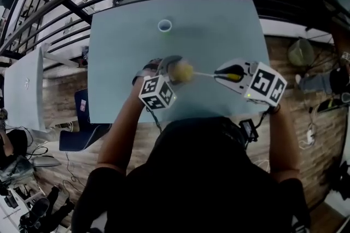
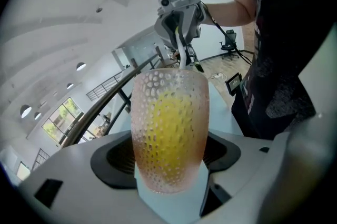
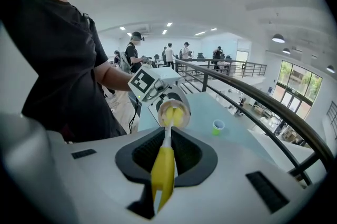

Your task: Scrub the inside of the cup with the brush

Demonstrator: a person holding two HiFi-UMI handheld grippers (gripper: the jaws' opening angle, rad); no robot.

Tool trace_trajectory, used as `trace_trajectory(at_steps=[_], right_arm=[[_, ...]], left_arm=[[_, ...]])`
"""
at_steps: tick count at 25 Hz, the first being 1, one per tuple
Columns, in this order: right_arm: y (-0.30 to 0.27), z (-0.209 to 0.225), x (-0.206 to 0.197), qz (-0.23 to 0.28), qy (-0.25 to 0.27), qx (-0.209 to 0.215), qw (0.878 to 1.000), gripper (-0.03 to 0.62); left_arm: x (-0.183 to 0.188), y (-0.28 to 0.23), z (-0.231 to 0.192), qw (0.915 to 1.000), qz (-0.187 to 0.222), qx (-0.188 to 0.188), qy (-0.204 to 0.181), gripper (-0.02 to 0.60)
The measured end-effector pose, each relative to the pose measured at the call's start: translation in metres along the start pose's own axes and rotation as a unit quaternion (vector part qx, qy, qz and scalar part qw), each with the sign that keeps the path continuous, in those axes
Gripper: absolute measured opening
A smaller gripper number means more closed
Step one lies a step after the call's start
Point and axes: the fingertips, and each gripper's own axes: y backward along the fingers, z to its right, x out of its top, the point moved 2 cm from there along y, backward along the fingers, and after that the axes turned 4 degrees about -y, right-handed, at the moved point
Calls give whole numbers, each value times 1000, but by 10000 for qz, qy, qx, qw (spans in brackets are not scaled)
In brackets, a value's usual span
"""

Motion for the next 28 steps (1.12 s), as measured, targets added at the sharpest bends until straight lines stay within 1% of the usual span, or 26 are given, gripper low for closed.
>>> trace_trajectory(at_steps=[4,9,13,17,21,25,28], right_arm=[[-8,3,2,-58,161,-151,9997,44],[-12,9,-15,-214,43,-210,9995,46],[-10,16,-35,-283,-173,-285,9990,45],[-9,21,-59,-428,-454,-342,9975,45],[-12,23,-75,-542,-696,-448,9951,45],[-17,28,-93,-597,-934,-573,9922,44],[-17,31,-108,-577,-1220,-656,9887,45]], left_arm=[[-15,-18,1,9997,-32,-80,237,351],[-32,-47,14,9987,-81,-292,412,351],[-45,-75,22,9971,-91,-498,576,351],[-53,-107,38,9946,-89,-784,676,351],[-60,-134,52,9916,-65,-1045,753,351],[-64,-157,59,9898,12,-1165,821,351],[-65,-170,63,9884,246,-1167,946,351]])
